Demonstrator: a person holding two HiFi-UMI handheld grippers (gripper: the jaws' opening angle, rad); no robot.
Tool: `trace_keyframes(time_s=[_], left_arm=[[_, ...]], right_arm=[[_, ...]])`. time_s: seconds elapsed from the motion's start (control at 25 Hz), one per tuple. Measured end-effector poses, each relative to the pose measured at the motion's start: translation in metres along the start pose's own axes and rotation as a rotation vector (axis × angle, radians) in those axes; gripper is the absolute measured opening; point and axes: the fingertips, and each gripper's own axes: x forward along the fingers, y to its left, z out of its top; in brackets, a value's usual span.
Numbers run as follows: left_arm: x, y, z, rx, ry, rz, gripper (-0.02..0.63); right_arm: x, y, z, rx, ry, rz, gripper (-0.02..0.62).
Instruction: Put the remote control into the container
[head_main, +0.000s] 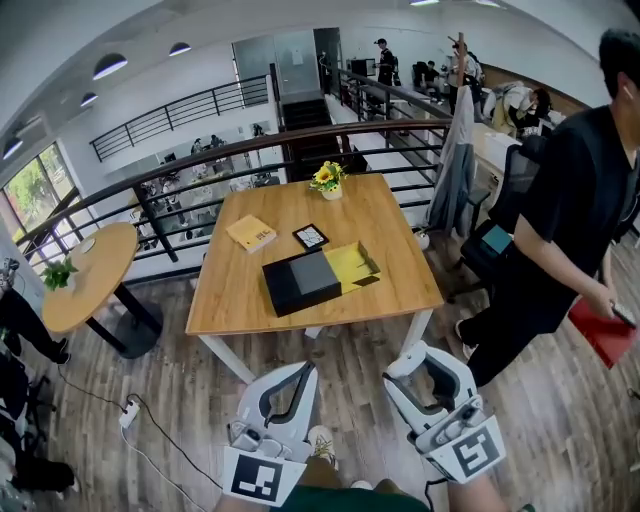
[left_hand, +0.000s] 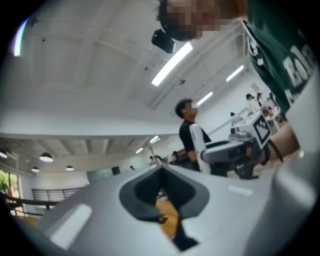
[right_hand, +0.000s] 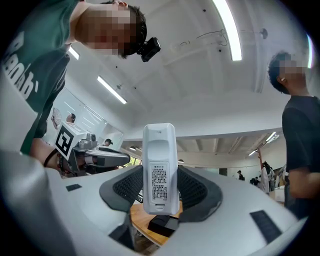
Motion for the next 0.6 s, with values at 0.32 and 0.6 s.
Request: trace_keyframes(time_s=[0.32, 0.6], left_arm=[[0.036, 0.024, -0.016, 0.012, -0.036, -0.014, 0.000], [0.069, 0.055, -0.032, 0.012, -0.051, -0.029, 0.000]], right_arm=[[0.026, -0.021, -0.020, -0.011, -0.009, -0.017, 0.224], [0.064, -0.041, -0.033, -0.030, -0.024, -0.031, 0.224]])
